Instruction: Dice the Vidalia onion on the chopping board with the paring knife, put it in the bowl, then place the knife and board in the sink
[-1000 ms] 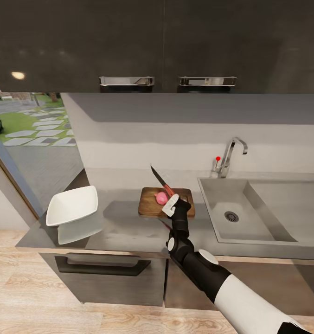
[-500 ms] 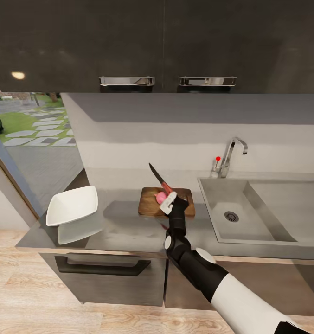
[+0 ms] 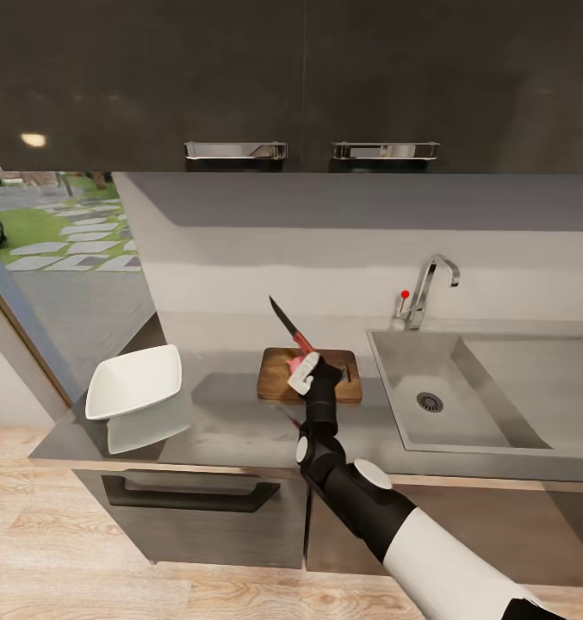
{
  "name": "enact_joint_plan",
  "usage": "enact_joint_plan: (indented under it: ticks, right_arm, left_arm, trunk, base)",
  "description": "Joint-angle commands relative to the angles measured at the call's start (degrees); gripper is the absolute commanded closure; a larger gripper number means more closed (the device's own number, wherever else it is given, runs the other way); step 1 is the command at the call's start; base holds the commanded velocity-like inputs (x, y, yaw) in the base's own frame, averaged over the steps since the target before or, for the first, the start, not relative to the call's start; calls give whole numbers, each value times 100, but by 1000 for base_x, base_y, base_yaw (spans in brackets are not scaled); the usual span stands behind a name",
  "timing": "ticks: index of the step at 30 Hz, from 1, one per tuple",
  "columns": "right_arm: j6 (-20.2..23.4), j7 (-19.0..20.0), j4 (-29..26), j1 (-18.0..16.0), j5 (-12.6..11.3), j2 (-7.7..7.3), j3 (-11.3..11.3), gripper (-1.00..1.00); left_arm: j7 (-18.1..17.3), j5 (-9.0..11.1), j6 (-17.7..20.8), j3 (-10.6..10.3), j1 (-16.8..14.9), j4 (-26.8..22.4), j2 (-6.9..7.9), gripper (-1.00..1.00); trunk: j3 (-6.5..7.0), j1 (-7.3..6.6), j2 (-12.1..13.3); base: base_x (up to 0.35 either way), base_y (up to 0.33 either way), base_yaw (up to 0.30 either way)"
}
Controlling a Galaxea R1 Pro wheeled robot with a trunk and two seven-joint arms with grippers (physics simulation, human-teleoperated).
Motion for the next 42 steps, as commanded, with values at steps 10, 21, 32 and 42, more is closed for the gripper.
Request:
enact_joint_plan:
  ticks: [10, 21, 32, 42]
  right_arm:
    - [363, 275, 116, -7, 332, 96, 26, 100]
    - [503, 688, 386, -7, 1677, 104, 28, 100]
    - [630, 690, 550, -7, 1679, 113, 36, 100]
    - [739, 695, 754, -7, 1882, 210, 38, 100]
  left_arm:
    - [2, 48, -37, -49, -8, 22, -8, -100]
    - [2, 48, -37, -49, -10, 22, -8, -100]
    - [2, 48, -37, -49, -9, 22, -8, -100]
    - [-1, 48, -37, -49, -7, 22, -12, -100]
  trunk:
    - [-7, 1, -5]
    - [-7, 1, -5]
    - [-7, 1, -5]
    - [-7, 1, -5]
  base:
    - [0, 0, 0]
    - [0, 0, 0]
    - [0, 0, 0]
    - [0, 0, 0]
